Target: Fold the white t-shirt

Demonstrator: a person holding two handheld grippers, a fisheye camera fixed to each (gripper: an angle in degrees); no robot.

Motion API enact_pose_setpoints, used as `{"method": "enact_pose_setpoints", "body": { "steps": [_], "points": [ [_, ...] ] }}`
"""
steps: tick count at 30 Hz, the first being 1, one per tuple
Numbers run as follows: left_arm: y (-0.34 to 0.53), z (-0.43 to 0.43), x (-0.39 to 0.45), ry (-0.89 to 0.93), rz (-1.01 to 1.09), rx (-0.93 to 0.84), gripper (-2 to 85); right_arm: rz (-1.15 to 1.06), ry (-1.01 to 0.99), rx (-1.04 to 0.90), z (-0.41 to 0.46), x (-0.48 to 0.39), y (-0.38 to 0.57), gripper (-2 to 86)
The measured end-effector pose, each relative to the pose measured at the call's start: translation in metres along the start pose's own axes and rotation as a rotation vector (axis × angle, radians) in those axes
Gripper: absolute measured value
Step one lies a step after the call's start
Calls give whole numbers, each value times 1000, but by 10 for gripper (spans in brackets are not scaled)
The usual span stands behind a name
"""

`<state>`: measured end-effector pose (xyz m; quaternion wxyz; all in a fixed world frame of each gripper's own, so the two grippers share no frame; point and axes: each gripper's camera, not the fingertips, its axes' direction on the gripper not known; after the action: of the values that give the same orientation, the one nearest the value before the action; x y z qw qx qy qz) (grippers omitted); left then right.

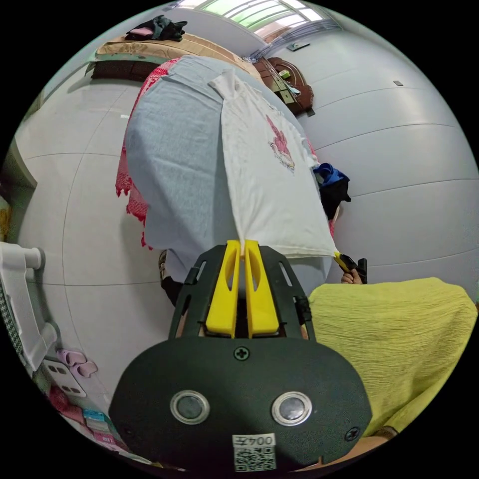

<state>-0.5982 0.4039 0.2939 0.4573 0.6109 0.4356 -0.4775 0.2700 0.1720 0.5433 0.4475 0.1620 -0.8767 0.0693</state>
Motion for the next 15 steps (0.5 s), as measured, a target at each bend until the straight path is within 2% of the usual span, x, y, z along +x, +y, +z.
{"method": "enact_pose_setpoints", "body": {
  "steps": [6, 10, 15],
  "points": [
    [22, 37, -14, -94, -1, -31, 16, 5, 108, -22, 19, 35, 36, -5],
    [23, 67, -13, -244, 42, -81, 16, -47, 235, -90, 46, 40, 51, -4],
    [24, 91, -6, -366, 100, -111, 18, -83, 270, -97, 57, 45, 71, 3]
  ]
}}
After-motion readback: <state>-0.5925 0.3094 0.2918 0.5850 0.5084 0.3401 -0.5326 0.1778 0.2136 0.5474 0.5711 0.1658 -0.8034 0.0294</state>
